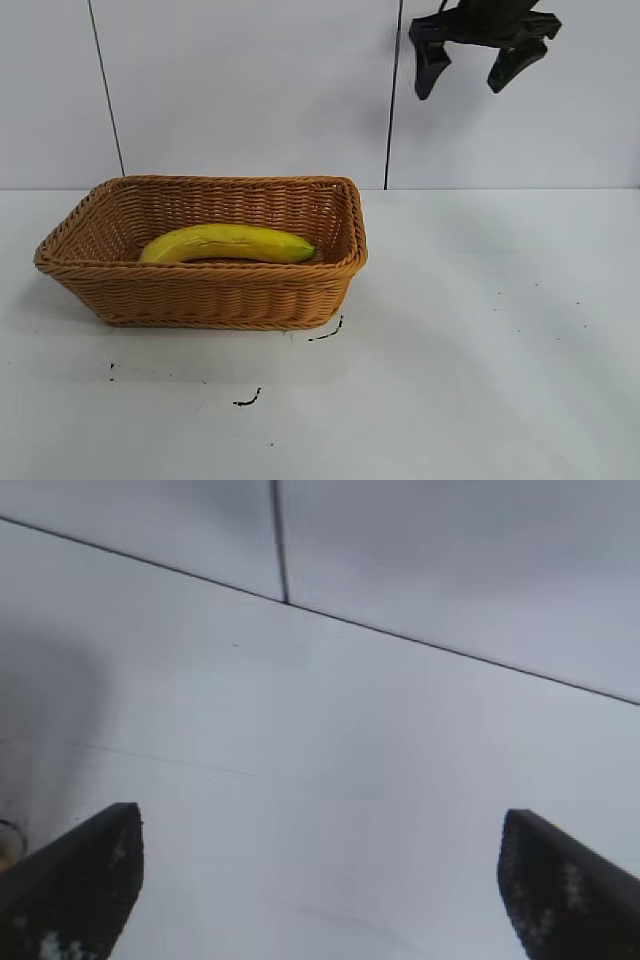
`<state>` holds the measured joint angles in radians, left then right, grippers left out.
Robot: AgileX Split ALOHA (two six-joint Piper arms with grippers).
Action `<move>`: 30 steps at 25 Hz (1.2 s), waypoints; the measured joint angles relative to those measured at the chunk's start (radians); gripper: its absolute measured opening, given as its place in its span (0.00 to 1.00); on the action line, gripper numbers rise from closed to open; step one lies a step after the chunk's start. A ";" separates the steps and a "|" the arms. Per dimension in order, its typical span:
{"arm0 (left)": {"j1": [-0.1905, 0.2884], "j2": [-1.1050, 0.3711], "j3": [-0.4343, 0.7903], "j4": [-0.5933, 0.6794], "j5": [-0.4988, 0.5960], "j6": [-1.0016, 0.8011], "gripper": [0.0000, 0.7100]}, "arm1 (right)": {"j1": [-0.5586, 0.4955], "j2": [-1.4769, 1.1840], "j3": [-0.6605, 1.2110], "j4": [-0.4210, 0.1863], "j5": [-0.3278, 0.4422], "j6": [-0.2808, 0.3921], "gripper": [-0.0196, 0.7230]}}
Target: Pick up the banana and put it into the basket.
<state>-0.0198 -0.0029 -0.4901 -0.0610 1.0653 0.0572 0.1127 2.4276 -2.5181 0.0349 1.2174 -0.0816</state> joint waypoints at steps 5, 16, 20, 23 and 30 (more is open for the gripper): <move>0.000 0.000 0.000 0.000 0.000 0.000 0.98 | -0.070 -0.031 0.094 0.000 0.002 0.004 0.95; 0.000 0.000 0.000 0.000 0.000 0.000 0.98 | -0.102 -0.320 0.609 0.039 -0.002 -0.004 0.96; 0.000 0.000 0.000 0.000 0.000 0.000 0.98 | -0.102 -0.463 0.849 0.039 -0.002 -0.010 0.96; 0.000 0.000 0.000 0.000 0.000 0.000 0.98 | -0.102 -0.573 1.025 0.038 -0.002 -0.011 0.96; 0.000 0.000 0.000 0.000 0.000 0.000 0.98 | -0.102 -0.831 1.430 0.040 -0.002 -0.012 0.96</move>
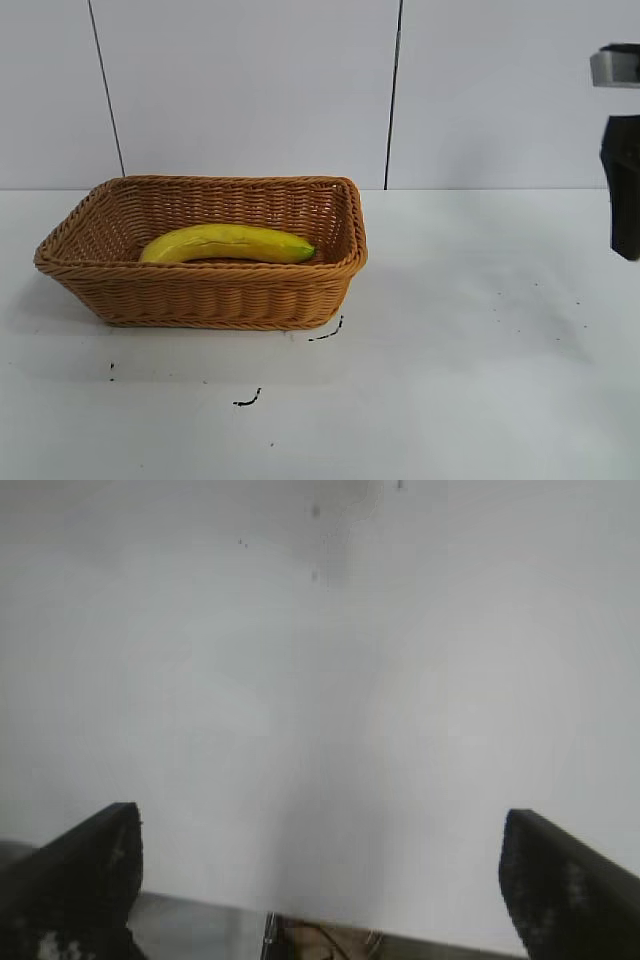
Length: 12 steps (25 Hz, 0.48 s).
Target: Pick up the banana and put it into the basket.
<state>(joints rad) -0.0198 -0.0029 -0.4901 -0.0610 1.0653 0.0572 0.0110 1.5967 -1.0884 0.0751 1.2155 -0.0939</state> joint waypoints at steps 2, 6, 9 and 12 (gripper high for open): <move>0.000 0.000 0.000 0.000 0.000 0.000 0.98 | 0.000 -0.087 0.101 0.004 -0.005 0.000 0.96; 0.000 0.000 0.000 0.000 0.000 0.000 0.98 | 0.000 -0.277 0.283 0.009 -0.055 0.000 0.96; 0.000 0.000 0.000 0.000 0.000 0.000 0.98 | 0.000 -0.430 0.399 0.011 -0.129 0.000 0.96; 0.000 0.000 0.000 0.000 0.000 0.000 0.98 | 0.000 -0.605 0.505 0.018 -0.197 0.000 0.96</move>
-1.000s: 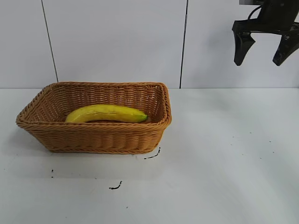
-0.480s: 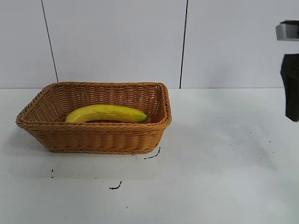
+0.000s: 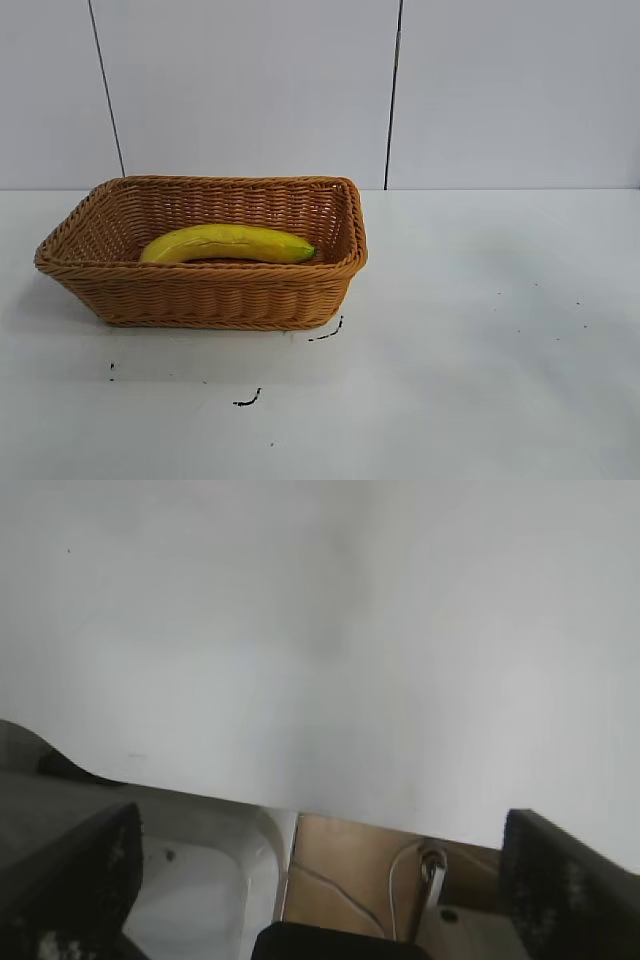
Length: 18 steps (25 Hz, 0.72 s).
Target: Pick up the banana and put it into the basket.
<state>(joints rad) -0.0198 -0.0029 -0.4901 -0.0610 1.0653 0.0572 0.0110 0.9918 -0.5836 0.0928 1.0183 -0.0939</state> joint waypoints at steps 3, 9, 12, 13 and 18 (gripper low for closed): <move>0.000 0.000 0.000 0.000 0.000 0.000 0.98 | 0.000 -0.183 0.058 0.000 -0.017 -0.002 0.96; 0.000 0.000 0.000 0.000 0.000 0.000 0.98 | 0.000 -0.566 0.080 -0.008 -0.015 -0.001 0.96; 0.000 0.000 0.000 0.000 0.000 0.000 0.98 | 0.000 -0.736 0.085 -0.036 -0.003 0.035 0.96; 0.000 0.000 0.000 0.000 0.000 0.000 0.98 | 0.000 -0.781 0.085 -0.044 -0.003 0.047 0.96; 0.000 0.000 0.000 0.000 0.000 0.000 0.98 | 0.000 -0.975 0.087 -0.050 -0.002 0.068 0.96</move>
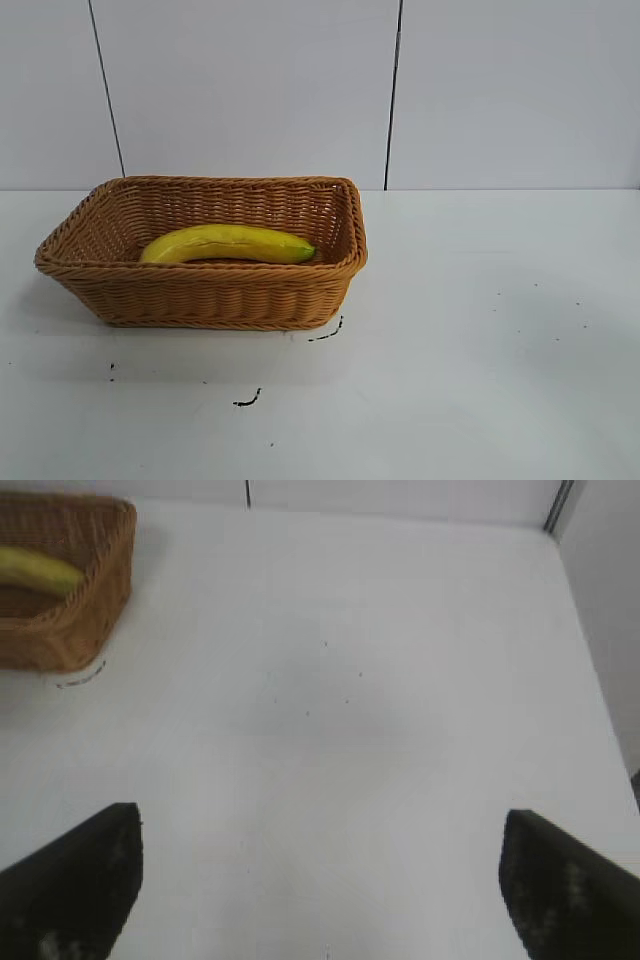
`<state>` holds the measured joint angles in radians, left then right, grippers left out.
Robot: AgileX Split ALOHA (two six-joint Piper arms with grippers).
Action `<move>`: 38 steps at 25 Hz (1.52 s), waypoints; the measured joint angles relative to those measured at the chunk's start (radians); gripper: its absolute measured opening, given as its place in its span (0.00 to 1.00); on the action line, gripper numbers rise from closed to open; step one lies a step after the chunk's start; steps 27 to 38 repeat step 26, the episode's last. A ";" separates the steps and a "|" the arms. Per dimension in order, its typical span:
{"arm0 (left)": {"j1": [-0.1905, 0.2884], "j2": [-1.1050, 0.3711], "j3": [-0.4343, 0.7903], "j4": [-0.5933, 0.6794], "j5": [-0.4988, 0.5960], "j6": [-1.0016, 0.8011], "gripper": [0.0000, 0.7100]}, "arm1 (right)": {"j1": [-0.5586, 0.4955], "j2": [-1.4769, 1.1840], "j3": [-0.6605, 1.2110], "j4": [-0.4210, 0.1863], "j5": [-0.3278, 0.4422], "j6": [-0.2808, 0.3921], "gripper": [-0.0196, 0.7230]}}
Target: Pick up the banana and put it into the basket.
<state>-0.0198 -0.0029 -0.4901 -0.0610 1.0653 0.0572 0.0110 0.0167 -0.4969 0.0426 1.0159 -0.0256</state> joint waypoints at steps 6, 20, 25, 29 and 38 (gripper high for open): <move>0.000 0.000 0.000 0.000 0.000 0.000 0.98 | 0.000 -0.022 0.000 -0.004 0.002 0.005 0.96; 0.000 0.000 0.000 0.000 0.000 0.000 0.98 | 0.003 -0.022 0.001 -0.027 0.002 0.000 0.96; 0.000 0.000 0.000 0.000 0.000 0.000 0.98 | 0.003 -0.022 0.001 -0.027 0.002 -0.002 0.96; 0.000 0.000 0.000 0.000 0.000 0.000 0.98 | 0.003 -0.022 0.001 -0.027 0.002 -0.002 0.96; 0.000 0.000 0.000 0.000 0.000 0.000 0.98 | 0.003 -0.022 0.001 -0.027 0.002 -0.002 0.96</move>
